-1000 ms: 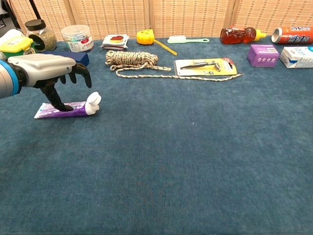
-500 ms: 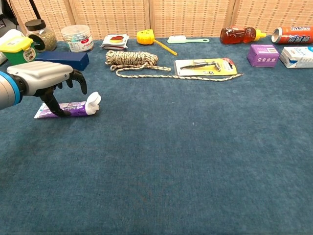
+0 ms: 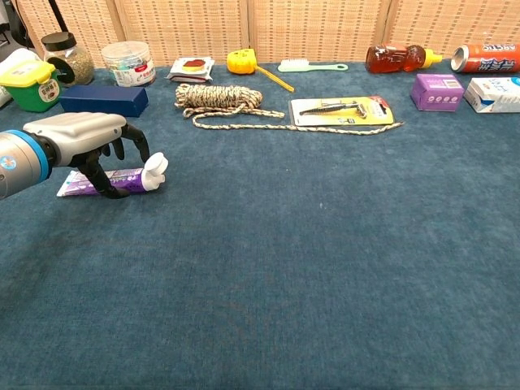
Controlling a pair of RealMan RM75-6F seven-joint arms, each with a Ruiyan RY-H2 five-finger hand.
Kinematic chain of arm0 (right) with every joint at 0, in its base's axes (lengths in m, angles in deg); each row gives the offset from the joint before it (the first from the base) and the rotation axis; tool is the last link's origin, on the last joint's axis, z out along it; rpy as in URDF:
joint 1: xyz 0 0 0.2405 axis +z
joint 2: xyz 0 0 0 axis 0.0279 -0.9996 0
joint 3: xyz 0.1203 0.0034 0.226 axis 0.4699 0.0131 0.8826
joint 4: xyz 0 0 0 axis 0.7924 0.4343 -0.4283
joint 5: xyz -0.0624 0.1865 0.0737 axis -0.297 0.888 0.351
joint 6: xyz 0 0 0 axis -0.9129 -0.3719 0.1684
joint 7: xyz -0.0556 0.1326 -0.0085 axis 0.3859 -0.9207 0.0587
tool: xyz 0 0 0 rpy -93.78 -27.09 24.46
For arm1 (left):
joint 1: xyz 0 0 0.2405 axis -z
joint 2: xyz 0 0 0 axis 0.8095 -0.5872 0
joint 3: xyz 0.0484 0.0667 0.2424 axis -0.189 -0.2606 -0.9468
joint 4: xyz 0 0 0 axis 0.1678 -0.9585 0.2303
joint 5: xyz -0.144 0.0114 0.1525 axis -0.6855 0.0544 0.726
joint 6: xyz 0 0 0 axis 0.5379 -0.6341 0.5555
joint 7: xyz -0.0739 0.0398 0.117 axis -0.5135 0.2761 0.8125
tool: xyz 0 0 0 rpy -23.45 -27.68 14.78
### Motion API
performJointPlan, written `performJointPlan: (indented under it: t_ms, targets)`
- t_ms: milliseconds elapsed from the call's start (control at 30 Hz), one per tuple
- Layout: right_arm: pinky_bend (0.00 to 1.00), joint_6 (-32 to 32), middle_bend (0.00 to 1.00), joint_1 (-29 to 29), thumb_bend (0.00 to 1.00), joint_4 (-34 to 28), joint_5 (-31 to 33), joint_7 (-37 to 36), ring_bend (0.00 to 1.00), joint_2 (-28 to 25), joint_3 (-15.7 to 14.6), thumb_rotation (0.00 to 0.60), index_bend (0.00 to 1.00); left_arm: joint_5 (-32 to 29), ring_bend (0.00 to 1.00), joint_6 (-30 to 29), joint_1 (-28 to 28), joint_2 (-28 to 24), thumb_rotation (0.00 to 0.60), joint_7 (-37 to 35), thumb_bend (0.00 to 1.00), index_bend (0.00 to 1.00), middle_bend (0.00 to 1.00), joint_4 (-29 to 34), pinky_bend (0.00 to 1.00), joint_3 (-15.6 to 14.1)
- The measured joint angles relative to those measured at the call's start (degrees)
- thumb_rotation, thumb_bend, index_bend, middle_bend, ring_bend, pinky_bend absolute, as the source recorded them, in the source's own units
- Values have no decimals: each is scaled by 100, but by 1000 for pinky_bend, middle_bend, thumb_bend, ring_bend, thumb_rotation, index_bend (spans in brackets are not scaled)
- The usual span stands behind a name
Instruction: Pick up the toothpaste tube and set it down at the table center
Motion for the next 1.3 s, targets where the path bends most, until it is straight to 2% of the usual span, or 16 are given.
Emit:
performJointPlan:
  t_ms: [367,800,967,1033,1300]
  targets:
    - [0,-12,0,-43,0,-53,27,0,0,-23,-5,600,33,-156,339,144,-29,132,600,-93,273,356,263,-114,291,113]
    - [0,3,0,-51,0,-136,58,89,0,-38,11,600,29,-147,373,224,-122,169,600,-262,364,390,299,-186,328,164]
    - [0,12,0,-40,0,-173,64,121,0,-31,28,600,29,26,413,242,-189,150,600,-454,515,425,337,-183,470,139]
    - [0,27,0,-30,0,-177,59,102,0,-31,32,600,28,149,431,234,-226,116,600,-563,625,446,355,-161,508,137]
    - [0,137,0,44,0,-188,9,59,0,-55,43,600,27,575,466,109,-316,-83,600,-814,975,484,386,-31,565,191]
